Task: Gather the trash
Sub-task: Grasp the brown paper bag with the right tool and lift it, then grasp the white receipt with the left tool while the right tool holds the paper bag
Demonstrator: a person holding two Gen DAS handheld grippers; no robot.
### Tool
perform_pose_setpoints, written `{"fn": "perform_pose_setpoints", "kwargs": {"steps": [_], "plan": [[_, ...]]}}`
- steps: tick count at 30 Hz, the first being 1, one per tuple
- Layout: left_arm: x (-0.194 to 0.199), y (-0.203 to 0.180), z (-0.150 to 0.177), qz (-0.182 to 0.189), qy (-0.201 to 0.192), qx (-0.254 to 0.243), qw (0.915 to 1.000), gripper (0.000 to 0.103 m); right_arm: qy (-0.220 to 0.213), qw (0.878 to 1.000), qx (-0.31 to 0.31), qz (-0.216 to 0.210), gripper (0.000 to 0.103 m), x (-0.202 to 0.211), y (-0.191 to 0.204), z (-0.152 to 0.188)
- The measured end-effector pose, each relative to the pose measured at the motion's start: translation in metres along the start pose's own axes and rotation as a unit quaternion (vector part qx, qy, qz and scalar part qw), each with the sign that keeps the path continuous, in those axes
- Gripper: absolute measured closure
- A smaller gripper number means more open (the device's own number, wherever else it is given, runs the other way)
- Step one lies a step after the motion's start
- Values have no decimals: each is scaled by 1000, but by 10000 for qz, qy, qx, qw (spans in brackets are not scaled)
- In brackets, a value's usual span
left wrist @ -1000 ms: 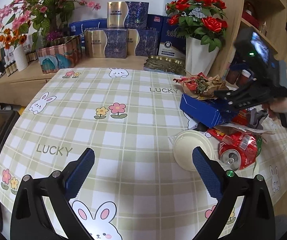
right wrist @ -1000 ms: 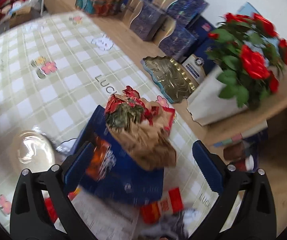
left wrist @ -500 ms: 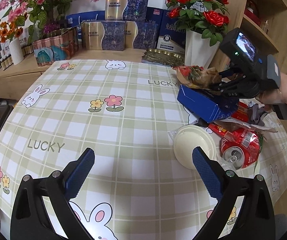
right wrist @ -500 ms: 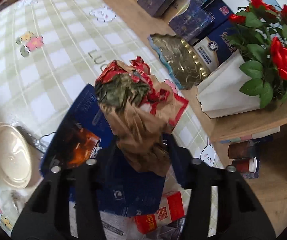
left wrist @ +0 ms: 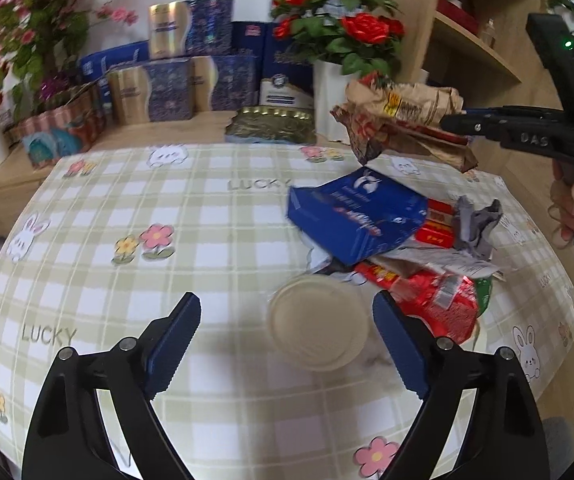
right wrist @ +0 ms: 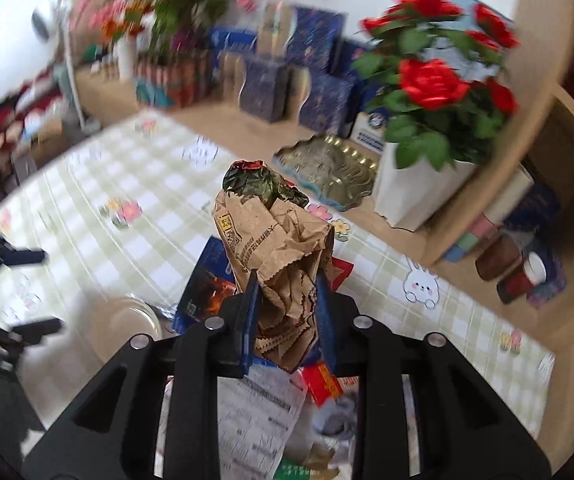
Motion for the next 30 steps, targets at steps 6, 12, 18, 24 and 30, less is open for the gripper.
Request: {"fn": "perform_pose_setpoints", "kwargs": {"steps": [6,12,18,24,30], "plan": [[-28,-62,-46,372,-73,-883,9954,19,-275,9985,-476,79,75,41,-32,11],[-86,-125,-61,459,294,-2269,9724,23,-332,9964,-759,202,75,66,-59,33],[-135,-148,-39,137,799,-3125,9464,28,-318,9946,-946,291,75,81,-82,56],[-163,-140,-36,-124,1195,-3130,9421,35,-361,9930,-1089,274,75,90,-94,68],[-183,-135,-36,-236,1441,-3171,9371,35,-341,9916,-1235,188,75,89,-96,80]]}}
Point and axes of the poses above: each gripper's, at about its wrist camera, not at the fingertips, and x roughly against the way its jaws point, y to its left, z to its underside, the point moved 9 cm from there along -x, roughly the way its jaws point, and after that the axes turned 4 degrees about -y, right-handed, at the moved point
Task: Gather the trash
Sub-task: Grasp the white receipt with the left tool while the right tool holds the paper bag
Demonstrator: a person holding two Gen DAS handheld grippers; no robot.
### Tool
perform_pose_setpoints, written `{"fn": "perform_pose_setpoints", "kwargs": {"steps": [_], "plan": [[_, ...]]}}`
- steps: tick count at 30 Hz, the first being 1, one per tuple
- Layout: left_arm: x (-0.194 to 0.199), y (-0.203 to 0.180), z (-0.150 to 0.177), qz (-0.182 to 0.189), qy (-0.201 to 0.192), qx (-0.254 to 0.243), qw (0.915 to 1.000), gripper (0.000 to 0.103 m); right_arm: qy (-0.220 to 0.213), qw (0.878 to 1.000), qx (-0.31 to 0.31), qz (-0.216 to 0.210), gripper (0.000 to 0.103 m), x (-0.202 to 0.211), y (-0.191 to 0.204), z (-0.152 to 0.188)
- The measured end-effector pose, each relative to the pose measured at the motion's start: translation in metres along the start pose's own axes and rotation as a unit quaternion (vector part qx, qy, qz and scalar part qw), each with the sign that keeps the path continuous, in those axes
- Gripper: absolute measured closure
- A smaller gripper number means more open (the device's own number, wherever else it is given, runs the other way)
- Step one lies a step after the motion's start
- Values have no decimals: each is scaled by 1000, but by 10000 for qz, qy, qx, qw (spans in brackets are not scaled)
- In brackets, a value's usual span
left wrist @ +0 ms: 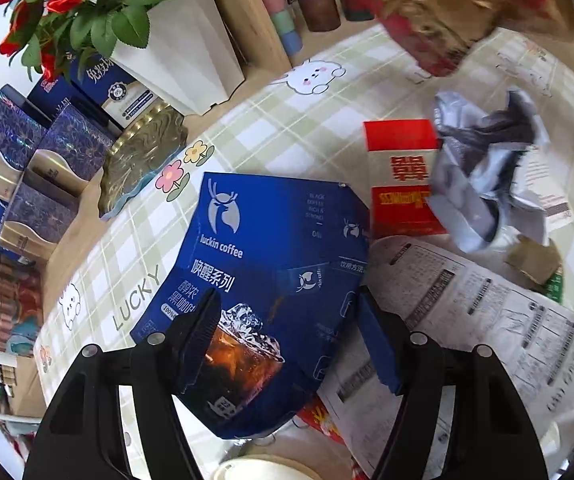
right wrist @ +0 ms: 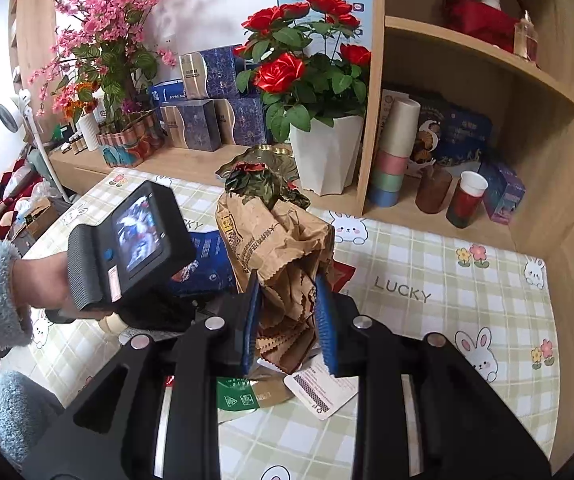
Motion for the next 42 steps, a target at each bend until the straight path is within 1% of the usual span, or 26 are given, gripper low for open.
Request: {"fn": "perform_pose_setpoints", "kwargs": {"steps": [3,4,5,6,7,8,9,11,15,16,18,19,20,22,23,24,25,26,28,31,32,34,35,37,39,42], "plan": [[-6,1,-2,58,24,44,10000,35,39,10000,-72,-40,75,-2,-3,4],[-7,2,-2,153,33,131,9998,40,49,10000,-74,-43,75,-2,-3,6],[-10,3,-1,398,104,338,9986,53,54,10000,-66,-39,75,-2,-4,7],[-13,4,1,596,186,505,9968,63,56,10000,-61,-44,75,-1,-4,8],[-15,4,4,644,263,541,9961,81,57,9999,-73,-61,75,-1,-4,9],[-16,4,8,509,270,404,9975,84,55,9999,-83,-71,75,0,-4,9],[-14,4,10,478,202,294,9982,87,48,9999,-80,-74,75,0,-4,9],[-8,4,11,629,110,376,9972,102,35,9999,-60,-87,75,0,-4,8],[11,12,12,828,-75,632,9945,102,29,9998,-112,-147,75,-1,0,9],[17,14,14,935,-64,776,9926,102,26,9998,-118,-162,75,-1,1,9],[28,16,18,1238,1,1149,9856,101,22,9997,-115,-217,75,1,6,10],[35,19,21,1359,1,1390,9809,96,20,9996,-113,-242,75,1,8,11],[43,22,26,1566,36,1780,9715,80,24,9995,-114,-280,75,2,11,12],[54,27,39,1881,125,2506,9496,56,40,9994,-95,-335,75,3,17,13],[56,28,45,1994,184,2763,9400,55,44,9994,-76,-349,75,4,20,14],[57,29,52,2126,271,3044,9281,55,50,9993,-52,-370,75,4,23,14],[58,29,59,2262,353,3351,9139,55,53,9993,-44,-379,75,4,25,14],[57,28,64,2358,401,3545,9039,55,56,9992,-46,-394,75,5,28,14],[55,24,75,2640,505,4066,8732,55,59,9990,-63,-436,75,5,33,14],[52,15,82,2960,591,4542,8382,57,79,9989,-55,-458,75,6,37,15],[52,9,84,3103,621,4751,8211,58,94,9989,-50,-465,75,6,39,16],[49,3,89,3264,663,5093,7935,58,115,9988,-38,-464,75,6,39,17],[48,-1,92,3416,655,5384,7675,60,129,9989,-32,-458,75,6,39,18],[44,-5,95,3598,587,5829,7262,63,150,9989,-38,-438,75,7,38,20],[42,-6,95,3565,489,6016,7131,64,170,9989,-77,-426,75,6,36,22],[38,-11,92,3579,425,6150,7013,68,189,9989,-114,-421,75,6,34,22]]}}
Point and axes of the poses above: each gripper's, at about its wrist camera, not at the fingertips, and x roughly against the way its jaws point, y to its left, z to its underside, the point moved 9 cm from there along -x, roughly the way its jaws point, and after that the axes turned 4 degrees about -y, right-handed, at the moved point
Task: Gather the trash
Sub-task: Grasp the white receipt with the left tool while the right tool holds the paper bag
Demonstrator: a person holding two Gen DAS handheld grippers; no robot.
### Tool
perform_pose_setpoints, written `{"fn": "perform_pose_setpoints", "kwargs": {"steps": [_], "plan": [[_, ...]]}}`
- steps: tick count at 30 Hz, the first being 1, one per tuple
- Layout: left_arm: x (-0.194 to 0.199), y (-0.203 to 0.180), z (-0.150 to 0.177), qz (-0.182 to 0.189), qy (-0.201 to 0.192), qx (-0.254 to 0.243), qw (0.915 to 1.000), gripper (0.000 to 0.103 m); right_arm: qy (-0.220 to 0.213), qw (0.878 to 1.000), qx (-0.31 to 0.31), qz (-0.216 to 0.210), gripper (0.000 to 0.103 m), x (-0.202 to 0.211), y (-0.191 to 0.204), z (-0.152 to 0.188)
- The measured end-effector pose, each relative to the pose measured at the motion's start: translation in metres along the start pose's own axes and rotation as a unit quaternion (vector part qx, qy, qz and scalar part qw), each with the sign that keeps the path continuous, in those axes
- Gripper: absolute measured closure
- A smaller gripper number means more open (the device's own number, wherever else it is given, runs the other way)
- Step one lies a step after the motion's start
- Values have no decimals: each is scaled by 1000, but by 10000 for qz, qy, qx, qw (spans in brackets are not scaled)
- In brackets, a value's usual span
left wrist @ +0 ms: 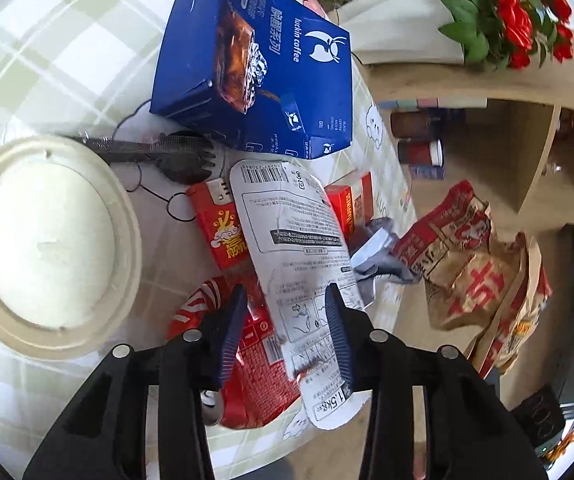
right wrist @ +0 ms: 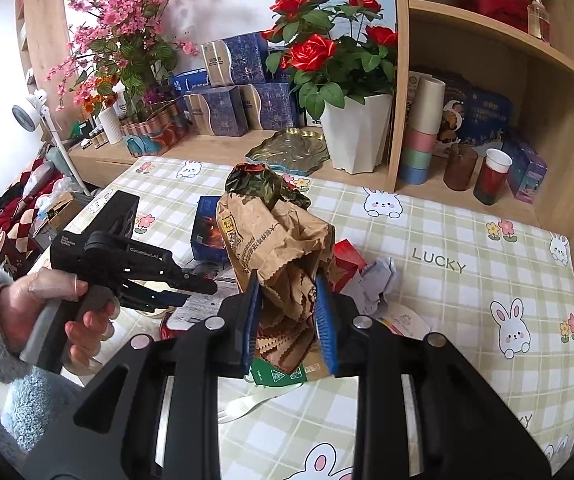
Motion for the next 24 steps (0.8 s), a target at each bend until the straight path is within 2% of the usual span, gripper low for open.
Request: {"fn": "perform_pose_setpoints", "kwargs": {"steps": [2,7,11,16,22,24], "plan": [[-6,-6,5,67,56,-28,10000,85,8,10000,18,13,75,0,0,0],[-1,-29,-2,157,-223,-283,9992,95,-8,10000,-22,10,75,2,2,0],[23,-58,-8,106,-652,-922,9935,96,-38,10000,-44,2,75,5,3,-1],[61,-88,-11,41,-1222,-1585,9798,96,-102,9998,-158,-37,75,12,8,0],[105,-99,6,-216,-1675,-2254,9595,96,-200,9994,-239,-126,75,27,22,2],[122,-94,14,-276,-1756,-2355,9555,96,-222,9993,-251,-159,75,35,30,5]]}}
Point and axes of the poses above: each gripper's, at about its wrist camera, not at the fingertips, and x roughly against the way its jaws point, y to its left, z to its underside, the point moved 9 cm from there along -x, roughly the way its jaws point, and after that the axes turned 4 degrees about -y, right-handed, at the moved point
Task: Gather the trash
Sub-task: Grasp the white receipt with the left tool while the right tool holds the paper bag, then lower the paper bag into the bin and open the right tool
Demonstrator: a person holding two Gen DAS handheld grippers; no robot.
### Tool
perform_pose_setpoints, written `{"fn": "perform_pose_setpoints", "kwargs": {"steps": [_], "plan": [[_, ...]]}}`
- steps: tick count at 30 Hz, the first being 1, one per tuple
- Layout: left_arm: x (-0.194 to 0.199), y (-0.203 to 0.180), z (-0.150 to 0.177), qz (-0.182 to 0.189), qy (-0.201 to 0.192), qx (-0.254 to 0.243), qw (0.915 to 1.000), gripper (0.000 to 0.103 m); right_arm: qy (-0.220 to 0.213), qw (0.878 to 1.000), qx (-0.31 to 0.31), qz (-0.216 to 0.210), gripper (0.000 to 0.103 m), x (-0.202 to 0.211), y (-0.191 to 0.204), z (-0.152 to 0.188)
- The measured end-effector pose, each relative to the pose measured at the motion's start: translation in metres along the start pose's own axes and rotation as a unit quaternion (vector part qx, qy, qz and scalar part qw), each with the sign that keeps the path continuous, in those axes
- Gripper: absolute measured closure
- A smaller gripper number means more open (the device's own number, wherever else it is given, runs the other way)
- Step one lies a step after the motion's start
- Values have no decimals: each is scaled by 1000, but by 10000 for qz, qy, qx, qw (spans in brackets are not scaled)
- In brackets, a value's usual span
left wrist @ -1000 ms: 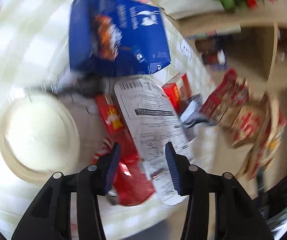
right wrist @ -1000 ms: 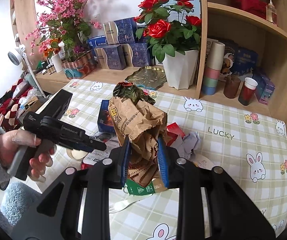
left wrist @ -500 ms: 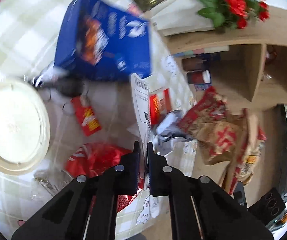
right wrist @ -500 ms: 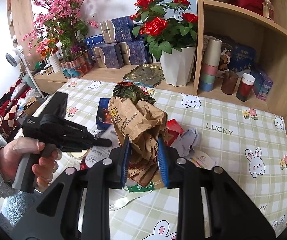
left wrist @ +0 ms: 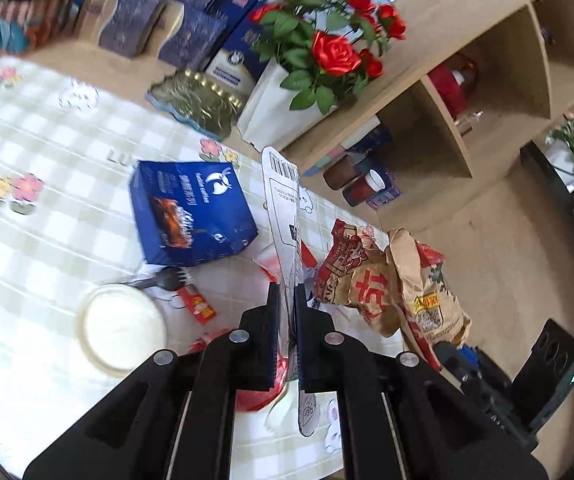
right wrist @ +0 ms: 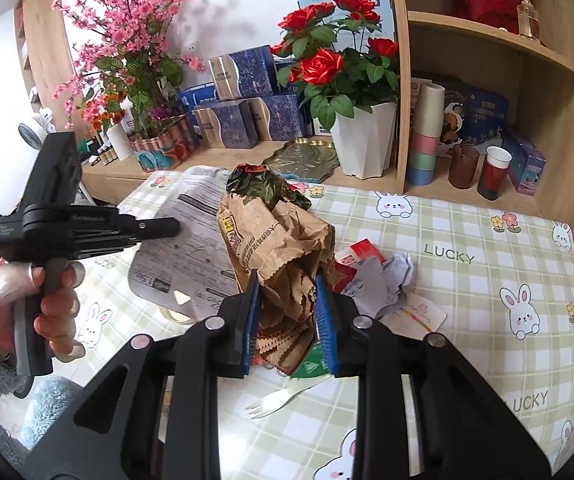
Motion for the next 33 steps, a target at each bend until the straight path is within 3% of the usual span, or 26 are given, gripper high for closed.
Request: {"fn": "perform_pose_setpoints", "kwargs": {"steps": [8,16,27,33], "plan": [[67,13,26,-200,-263,-233,9992,96,38,10000,-11,-59,75,28,27,19],[126,17,66,-202,-437,-418,9980,96,272,9995,-13,-167,75,60,59,62],[194,20,128,-202,-613,-768,9950,96,1022,9919,322,-676,75,105,122,154],[209,30,165,-259,-550,-856,9945,96,1714,9807,397,-856,75,97,146,223]]}}
Point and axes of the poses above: each gripper's, at about its wrist camera, not at the fingertips, and x roughly against the way its jaws point, y to its left, z to its underside, the point moved 9 cm from there along -x, roughly the way its jaws point, and after that the axes turned 4 degrees about -y, right-handed, at the moved point
